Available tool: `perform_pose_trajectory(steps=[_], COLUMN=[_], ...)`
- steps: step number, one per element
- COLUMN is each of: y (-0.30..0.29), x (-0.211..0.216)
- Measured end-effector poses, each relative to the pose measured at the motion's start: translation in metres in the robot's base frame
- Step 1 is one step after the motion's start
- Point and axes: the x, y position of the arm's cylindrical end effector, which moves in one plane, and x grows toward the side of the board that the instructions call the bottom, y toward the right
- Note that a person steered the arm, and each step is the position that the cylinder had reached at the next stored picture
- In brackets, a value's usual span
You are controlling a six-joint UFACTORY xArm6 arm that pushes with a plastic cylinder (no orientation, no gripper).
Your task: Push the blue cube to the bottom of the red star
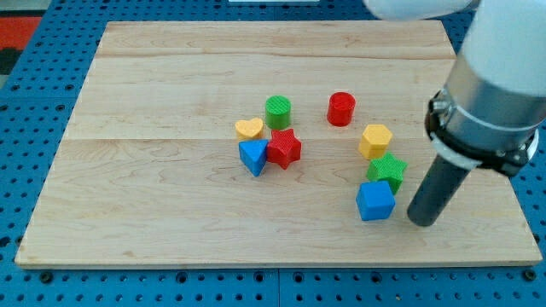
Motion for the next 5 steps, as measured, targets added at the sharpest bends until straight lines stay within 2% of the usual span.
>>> perform_pose_trajectory(steps=[1,3,5], y=[-0.037,-0.039,-0.136], x=[-0.016,0.014,-0.047])
